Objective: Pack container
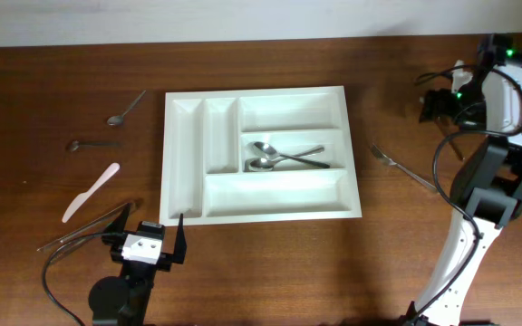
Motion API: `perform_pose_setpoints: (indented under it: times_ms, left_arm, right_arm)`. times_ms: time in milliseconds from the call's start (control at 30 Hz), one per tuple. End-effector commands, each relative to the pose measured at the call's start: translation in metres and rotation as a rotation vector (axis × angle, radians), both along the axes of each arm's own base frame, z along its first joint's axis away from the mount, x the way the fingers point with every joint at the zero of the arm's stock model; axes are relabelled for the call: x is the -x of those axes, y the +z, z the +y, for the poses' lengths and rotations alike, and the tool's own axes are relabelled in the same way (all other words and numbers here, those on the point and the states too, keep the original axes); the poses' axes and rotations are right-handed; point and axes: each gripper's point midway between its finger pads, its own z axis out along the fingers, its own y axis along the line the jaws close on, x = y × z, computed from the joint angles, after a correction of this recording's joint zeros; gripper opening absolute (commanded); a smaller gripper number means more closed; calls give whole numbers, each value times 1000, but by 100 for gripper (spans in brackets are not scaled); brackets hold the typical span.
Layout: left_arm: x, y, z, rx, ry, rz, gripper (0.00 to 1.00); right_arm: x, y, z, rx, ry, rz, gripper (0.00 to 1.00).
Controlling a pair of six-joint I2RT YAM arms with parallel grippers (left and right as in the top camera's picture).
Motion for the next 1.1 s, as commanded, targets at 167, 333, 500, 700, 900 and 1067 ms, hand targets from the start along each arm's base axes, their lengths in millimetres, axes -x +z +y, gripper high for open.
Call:
perform_pose_setpoints:
  times_ms: [167,333,500,700,900,1067]
  left_arm:
    - [0,-2,-1,-1,-5,-2,99]
    - [0,-2,-1,-1,-4,-3,99]
    - [0,-2,-1,-1,-5,-3,99]
    - [0,-2,-1,-1,-5,-2,99]
    - [0,-2,-1,-1,-5,-2,99]
    - [0,-2,-1,-1,-5,-2,99]
  right_arm:
    - [-2,-11,-1,5,25,3,87]
    - [2,-31,1,-14,25,44,83]
    - [8,-48,4,-31,16,83,82]
    - [9,-52,4,-35,13,93,73]
    - [13,-52,6,-41,14,109,49]
    - [14,-52,6,-42,13,112,21]
